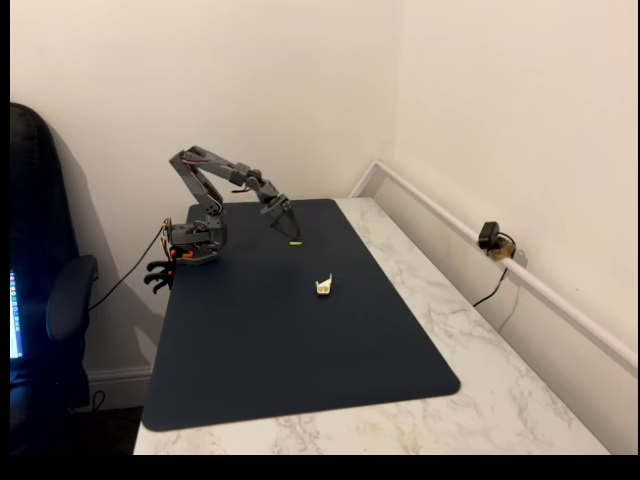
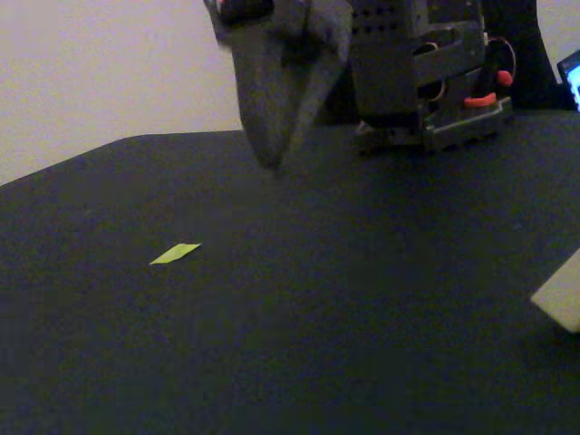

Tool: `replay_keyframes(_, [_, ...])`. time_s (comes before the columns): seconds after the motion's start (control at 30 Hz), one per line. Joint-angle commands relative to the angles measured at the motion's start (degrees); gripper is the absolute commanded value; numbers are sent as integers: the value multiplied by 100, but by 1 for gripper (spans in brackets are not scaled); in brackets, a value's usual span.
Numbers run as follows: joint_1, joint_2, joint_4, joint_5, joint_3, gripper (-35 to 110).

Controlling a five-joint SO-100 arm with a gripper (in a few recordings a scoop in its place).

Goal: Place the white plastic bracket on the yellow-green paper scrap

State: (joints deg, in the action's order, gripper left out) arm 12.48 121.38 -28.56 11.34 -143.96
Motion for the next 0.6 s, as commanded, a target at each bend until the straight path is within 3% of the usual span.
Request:
replay_keyframes(0.0, [105, 176, -545, 18, 712, 1])
replay_keyframes(0.57, [158, -1134, -2795, -18, 3744, 2])
